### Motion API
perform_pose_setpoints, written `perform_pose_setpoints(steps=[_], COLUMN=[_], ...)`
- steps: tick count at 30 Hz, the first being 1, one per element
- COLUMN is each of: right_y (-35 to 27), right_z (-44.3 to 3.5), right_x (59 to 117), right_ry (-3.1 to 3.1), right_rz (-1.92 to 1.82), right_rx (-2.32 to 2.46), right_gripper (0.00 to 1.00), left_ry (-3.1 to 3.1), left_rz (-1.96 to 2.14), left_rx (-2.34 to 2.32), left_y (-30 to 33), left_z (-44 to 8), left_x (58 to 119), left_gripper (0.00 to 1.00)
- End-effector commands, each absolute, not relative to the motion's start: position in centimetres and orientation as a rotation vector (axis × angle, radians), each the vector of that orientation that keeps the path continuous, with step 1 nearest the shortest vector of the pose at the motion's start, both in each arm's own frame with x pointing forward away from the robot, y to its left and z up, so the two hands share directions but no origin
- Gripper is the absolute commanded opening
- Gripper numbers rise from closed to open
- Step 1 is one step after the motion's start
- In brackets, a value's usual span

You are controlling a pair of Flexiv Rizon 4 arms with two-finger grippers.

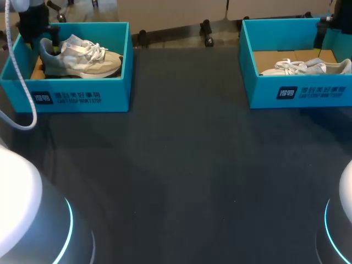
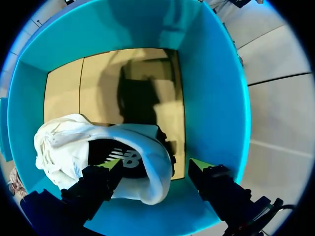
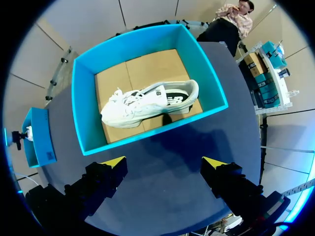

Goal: Take the shoe out of the shoebox, open the shoe tongue, remove and reinsert the insole, then place the shoe into the shoebox

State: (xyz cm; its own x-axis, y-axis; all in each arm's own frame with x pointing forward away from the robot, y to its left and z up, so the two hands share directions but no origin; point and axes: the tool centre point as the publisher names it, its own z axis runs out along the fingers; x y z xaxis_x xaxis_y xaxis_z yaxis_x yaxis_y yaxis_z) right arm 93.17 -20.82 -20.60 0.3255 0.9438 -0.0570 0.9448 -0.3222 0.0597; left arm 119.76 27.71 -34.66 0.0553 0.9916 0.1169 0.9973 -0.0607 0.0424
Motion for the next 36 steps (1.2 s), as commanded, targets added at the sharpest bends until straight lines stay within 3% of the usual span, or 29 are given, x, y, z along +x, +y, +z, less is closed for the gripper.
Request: perform_pose_setpoints(steps=[1,13,18,27,29,32,33,36], right_y=[-20.8,-20.8,-20.8,-20.8,-20.8,-20.8,-20.8,-20.8], right_z=[-20.6,-20.6,-20.6,-20.6,-20.6,-20.6,-20.6,-20.6], right_x=[93.1,93.1,93.1,93.1,93.1,93.1,93.1,93.1], right_ry=[1.778,1.778,1.778,1.778,1.778,1.778,1.778,1.778], right_rz=[-0.016,-0.016,-0.016,-0.016,-0.016,-0.016,-0.016,-0.016], right_rx=[2.49,2.49,2.49,2.49,2.49,2.49,2.49,2.49], right_gripper=[1.0,1.0,1.0,1.0,1.0,1.0,1.0,1.0], left_ry=[-2.111,-2.108,-2.118,-2.121,-2.122,-2.127,-2.127,-2.125], left_rz=[-0.152,-0.128,-0.111,-0.104,-0.109,-0.119,-0.122,-0.122], left_rx=[-2.246,-2.251,-2.247,-2.24,-2.237,-2.223,-2.221,-2.214], left_y=[27.8,27.5,27.5,27.4,27.4,27.3,27.3,27.3], left_z=[-35.4,-37.3,-37.9,-39.2,-39.4,-39.8,-39.9,-40.1], left_x=[120.6,120.6,121.0,121.2,121.3,121.4,121.4,121.5], left_gripper=[0.89,0.85,0.77,0.76,0.68,0.25,0.0,0.0])
